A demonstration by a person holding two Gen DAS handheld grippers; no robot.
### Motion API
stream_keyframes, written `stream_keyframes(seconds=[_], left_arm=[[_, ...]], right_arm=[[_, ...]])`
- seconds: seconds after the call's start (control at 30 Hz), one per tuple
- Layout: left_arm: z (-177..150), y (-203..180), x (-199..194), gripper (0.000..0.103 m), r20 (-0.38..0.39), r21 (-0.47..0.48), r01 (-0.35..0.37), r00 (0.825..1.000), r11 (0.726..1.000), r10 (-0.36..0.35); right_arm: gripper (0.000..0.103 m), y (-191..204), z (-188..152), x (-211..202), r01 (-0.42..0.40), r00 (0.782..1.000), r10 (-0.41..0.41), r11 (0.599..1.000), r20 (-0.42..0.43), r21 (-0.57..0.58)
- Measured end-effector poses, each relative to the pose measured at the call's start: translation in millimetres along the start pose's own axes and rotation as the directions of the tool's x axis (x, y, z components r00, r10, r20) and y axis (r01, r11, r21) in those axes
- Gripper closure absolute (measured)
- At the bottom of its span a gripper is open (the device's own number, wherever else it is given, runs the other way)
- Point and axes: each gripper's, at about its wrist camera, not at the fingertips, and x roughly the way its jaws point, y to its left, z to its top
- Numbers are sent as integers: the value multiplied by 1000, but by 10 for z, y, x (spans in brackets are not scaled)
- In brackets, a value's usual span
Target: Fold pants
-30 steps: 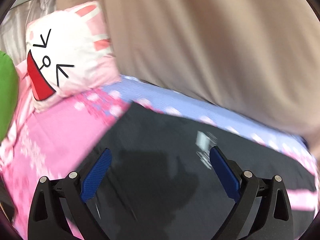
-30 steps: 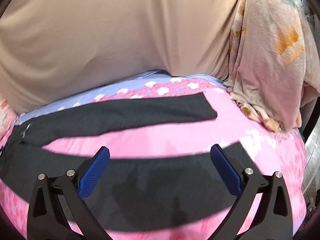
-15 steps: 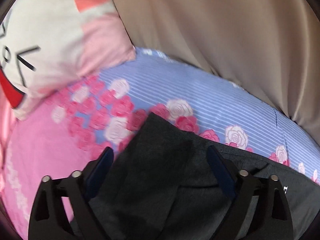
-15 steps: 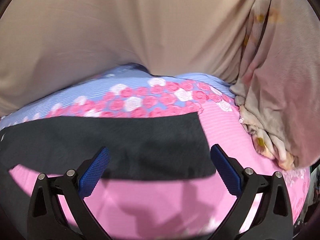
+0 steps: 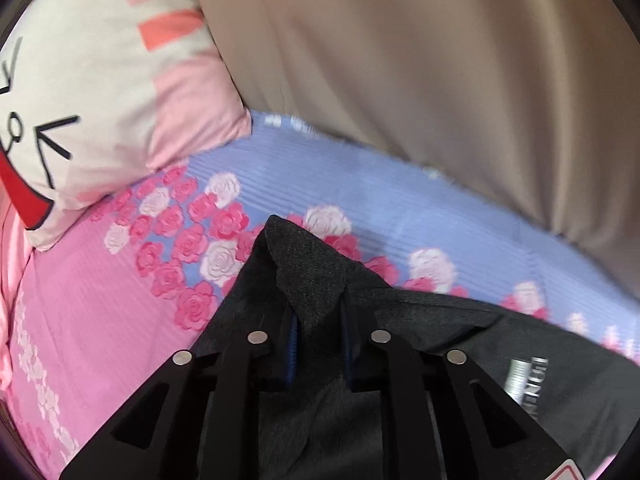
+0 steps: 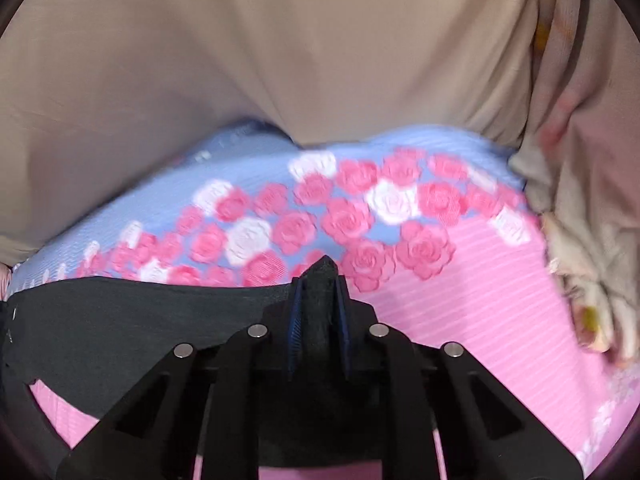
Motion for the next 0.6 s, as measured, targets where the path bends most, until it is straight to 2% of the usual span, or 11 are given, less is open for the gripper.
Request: stream_keyframes(seconds=[0.03,0.17,0.3,0.4,0.5,0.6], left_arm=[[-29,7,-145,91,18,-2,20,1000,1000,-20],[-175,145,-820,92,91,12,108,990,994,-109],[-488,410,-1439,92,143,47,154,977,987,-159],[-848,607,-1661,92,123,80,137,982,987,-146],[-1248,745,-1624,88,51,99,117,991,988,-122],[-1659,870,-1559,69,-21,93,172,985,981,-171]], right_arm=[[89,12,3,-92,-10,1000,10,1000,-5,-8],[89,12,-33,-665,-72,992,72,997,100,-9],[89,43,-300,-1316,-103,980,113,992,166,-68],[89,27,-639,-1591,-70,984,87,991,156,-111],[89,-65,-1032,-1684,-36,992,50,993,112,-116],[88,-244,-1362,-1709,-9,997,14,997,74,-74]])
